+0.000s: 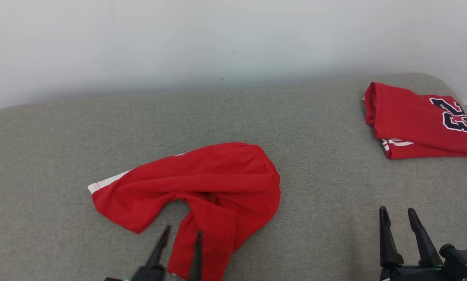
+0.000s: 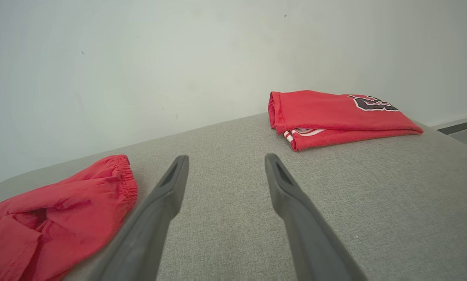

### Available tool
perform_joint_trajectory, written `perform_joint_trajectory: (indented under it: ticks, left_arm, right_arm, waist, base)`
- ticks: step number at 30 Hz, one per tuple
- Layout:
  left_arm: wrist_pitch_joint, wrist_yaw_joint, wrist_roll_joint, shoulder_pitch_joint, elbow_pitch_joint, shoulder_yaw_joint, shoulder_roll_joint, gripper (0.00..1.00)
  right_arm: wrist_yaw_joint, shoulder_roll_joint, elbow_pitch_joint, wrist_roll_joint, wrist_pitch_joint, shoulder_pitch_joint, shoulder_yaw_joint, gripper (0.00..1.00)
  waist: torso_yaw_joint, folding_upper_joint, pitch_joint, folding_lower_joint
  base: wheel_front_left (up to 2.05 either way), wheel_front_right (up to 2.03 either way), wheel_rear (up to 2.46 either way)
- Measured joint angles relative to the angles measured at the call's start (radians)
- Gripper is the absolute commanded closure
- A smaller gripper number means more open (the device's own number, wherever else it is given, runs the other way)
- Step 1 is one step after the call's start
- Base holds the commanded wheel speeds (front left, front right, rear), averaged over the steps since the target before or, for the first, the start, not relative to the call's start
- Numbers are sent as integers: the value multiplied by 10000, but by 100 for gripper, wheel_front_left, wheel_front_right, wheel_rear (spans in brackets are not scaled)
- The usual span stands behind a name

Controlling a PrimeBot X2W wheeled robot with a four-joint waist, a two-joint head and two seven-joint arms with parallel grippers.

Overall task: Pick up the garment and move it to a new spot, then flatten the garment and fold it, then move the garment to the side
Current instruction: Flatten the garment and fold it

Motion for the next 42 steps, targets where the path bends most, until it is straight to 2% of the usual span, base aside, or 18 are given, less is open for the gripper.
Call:
perform_joint_trajectory:
  ticks: [4,9,19,20,21,23,28,34,38,42]
  left_arm:
    - [75,-230,522,-368,750,-708,0,0]
    - [259,-318,782,-555,1747,-1306,-2,0]
    - [746,50,1174,-1106,3795,-1582,77,0]
    - [754,90,1174,-1168,3927,-1586,71,13]
    - [767,81,1145,-1234,4054,-1582,65,51]
    - [702,82,1104,-1331,4207,-1597,65,100]
    - [489,8,750,-1439,4130,-1599,46,100]
    - [198,-46,109,-1483,2727,-1595,10,100]
    - [125,232,-324,-1360,1511,-1174,25,100]
    - [119,594,-640,-1003,761,-472,445,100]
  right_arm:
    - [0,6,10,12,0,-10,63,0]
    - [0,40,10,12,0,-14,52,0]
    - [0,13,13,44,0,-65,13,0]
    - [0,13,12,48,0,-74,12,0]
    - [0,13,12,59,-2,-85,2,0]
    - [0,12,10,71,-2,-89,-31,0]
    - [0,15,-21,69,0,-75,-165,0]
    - [0,48,-38,65,-2,19,-176,0]
    - [0,59,-23,67,0,45,-182,0]
    - [0,58,-10,67,0,49,-178,0]
  waist:
    - [-158,0,31,1]
    - [-417,0,123,0]
    - [-834,0,353,1]
    - [-841,0,363,1]
    - [-840,0,366,0]
    - [-819,0,363,1]
    - [-681,0,334,1]
    - [-288,1,255,1]
    - [42,1,199,1]
    - [332,0,159,0]
  base:
    - [0,0,0]
    - [0,0,0]
    - [0,0,0]
    - [0,0,0]
    - [0,0,0]
    - [0,0,0]
    - [0,0,0]
    - [0,0,0]
    - [0,0,0]
    - [0,0,0]
